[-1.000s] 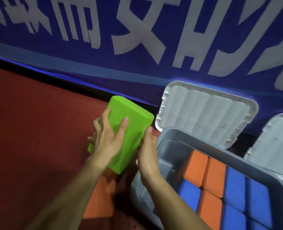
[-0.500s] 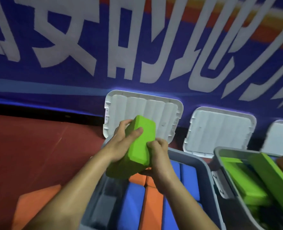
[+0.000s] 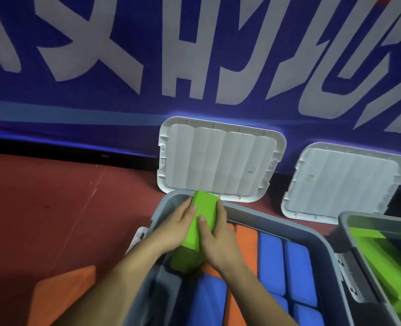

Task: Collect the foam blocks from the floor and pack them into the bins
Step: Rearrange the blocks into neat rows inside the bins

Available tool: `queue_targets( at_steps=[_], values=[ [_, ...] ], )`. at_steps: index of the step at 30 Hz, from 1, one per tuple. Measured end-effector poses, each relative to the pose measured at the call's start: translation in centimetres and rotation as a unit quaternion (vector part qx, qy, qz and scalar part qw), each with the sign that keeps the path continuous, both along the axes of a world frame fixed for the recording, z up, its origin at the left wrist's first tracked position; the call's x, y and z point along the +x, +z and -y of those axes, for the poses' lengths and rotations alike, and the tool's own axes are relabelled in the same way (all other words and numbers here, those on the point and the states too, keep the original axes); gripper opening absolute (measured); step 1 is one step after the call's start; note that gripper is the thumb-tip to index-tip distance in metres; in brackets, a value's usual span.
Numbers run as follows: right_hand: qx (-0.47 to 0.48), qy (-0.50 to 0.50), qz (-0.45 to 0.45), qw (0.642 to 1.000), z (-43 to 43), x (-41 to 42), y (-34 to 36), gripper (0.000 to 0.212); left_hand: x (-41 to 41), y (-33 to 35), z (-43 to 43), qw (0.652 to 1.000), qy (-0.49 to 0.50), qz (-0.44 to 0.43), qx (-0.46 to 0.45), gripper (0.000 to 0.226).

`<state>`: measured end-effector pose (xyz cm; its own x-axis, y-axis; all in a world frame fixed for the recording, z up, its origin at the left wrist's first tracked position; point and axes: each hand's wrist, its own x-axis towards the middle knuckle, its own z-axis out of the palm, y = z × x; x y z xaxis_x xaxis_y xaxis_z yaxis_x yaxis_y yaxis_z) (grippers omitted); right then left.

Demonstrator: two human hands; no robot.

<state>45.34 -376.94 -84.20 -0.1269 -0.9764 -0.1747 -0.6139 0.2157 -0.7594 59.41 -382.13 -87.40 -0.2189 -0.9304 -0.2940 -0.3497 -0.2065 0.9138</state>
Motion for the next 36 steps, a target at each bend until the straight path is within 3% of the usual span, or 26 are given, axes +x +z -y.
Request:
queue_targets(
  at_steps=[3, 5, 17, 24, 27, 30, 32, 36],
  values=[
    [0.069, 0.016, -0.18, 0.981, 0.4, 0.1, -2.5, 0.079, -0.3, -3.4, 0.1, 0.999, -0.004, 0.049, -0.014, 0.055],
    [0.065, 0.013, -0.228, 0.971, 0.7, 0.2, -3.6, 0.079, -0.5, -4.9, 0.3, 0.997, 0.008, 0.074, -0.012, 0.053],
    [0.131, 0.042, -0.292, 0.946, 1.8, -0.2, -7.5, 0.076, -1.9, -8.2, 0.9, 0.984, 0.024, 0.177, -0.007, 0.053],
    [0.134, 0.048, -0.276, 0.95, 0.8, -0.5, -6.1, 0.076, 0.0, -5.9, -2.2, 0.971, 0.058, 0.218, -0.075, 0.054],
    [0.034, 0.04, -0.236, 0.97, -0.2, 0.2, -4.3, 0.066, 1.8, -3.0, -4.6, 0.962, 0.068, 0.203, -0.168, 0.07],
    [-0.076, 0.06, -0.083, 0.992, -1.0, 2.9, -2.0, 0.057, 4.3, -0.6, -6.6, 0.952, 0.087, 0.155, -0.248, 0.057],
    [-0.113, 0.055, 0.014, 0.992, -1.9, 5.3, -0.3, 0.053, 6.9, 0.1, -8.0, 0.943, 0.142, 0.143, -0.267, 0.049],
    [-0.111, 0.069, 0.134, 0.982, -4.3, 11.6, 1.8, 0.046, 13.2, -0.7, -11.9, 0.917, 0.226, 0.216, -0.247, 0.057]
  ],
)
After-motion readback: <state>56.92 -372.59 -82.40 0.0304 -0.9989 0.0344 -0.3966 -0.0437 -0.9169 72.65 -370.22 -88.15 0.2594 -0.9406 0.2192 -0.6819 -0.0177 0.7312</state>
